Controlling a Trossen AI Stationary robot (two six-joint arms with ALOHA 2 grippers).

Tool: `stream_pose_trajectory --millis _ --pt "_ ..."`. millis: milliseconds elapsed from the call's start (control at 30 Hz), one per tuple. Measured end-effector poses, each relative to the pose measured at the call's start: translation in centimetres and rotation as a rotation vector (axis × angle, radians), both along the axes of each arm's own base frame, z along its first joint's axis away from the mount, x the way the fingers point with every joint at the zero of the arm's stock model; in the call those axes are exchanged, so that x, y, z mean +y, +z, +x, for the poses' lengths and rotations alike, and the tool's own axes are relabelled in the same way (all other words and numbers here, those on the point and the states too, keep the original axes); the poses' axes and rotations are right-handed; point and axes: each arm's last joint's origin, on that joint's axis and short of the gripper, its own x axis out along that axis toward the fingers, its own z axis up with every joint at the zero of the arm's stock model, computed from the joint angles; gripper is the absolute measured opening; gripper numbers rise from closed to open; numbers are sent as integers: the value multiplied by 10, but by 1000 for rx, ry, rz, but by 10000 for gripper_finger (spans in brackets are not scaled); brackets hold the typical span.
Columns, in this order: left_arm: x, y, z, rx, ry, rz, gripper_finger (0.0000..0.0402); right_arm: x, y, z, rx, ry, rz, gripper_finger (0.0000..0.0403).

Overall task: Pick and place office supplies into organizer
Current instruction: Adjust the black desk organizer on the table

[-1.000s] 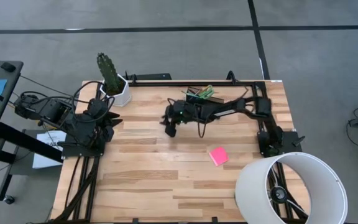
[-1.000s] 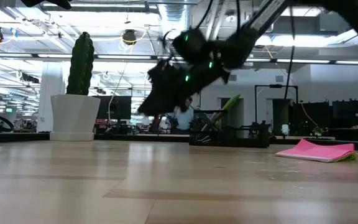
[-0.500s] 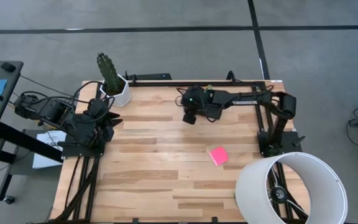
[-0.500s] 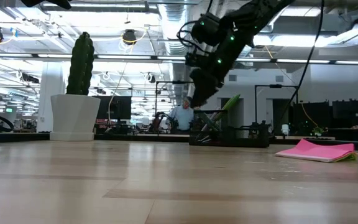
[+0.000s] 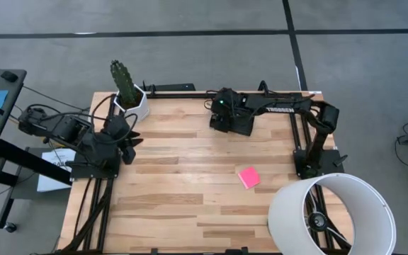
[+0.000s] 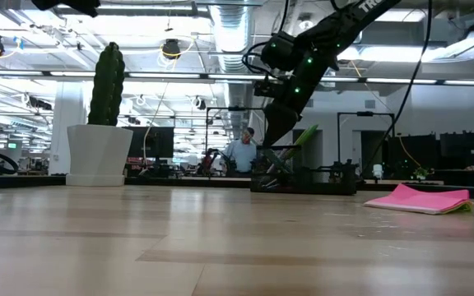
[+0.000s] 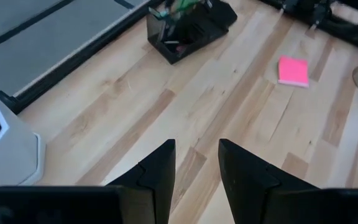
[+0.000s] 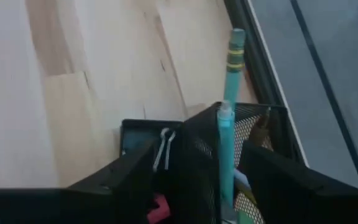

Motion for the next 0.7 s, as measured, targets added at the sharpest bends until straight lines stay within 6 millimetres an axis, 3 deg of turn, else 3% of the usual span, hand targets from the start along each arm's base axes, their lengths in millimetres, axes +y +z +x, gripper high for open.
stream_pose_trajectory --millis 133,367,700 --pt "-4 -4 8 39 -15 4 114 2 -1 0 12 5 5 258" --pt "-7 -7 15 67 -17 17 114 14 -4 -7 123 18 49 247" --pt "-7 -2 18 22 -75 67 114 67 -3 -39 472 -107 253 222"
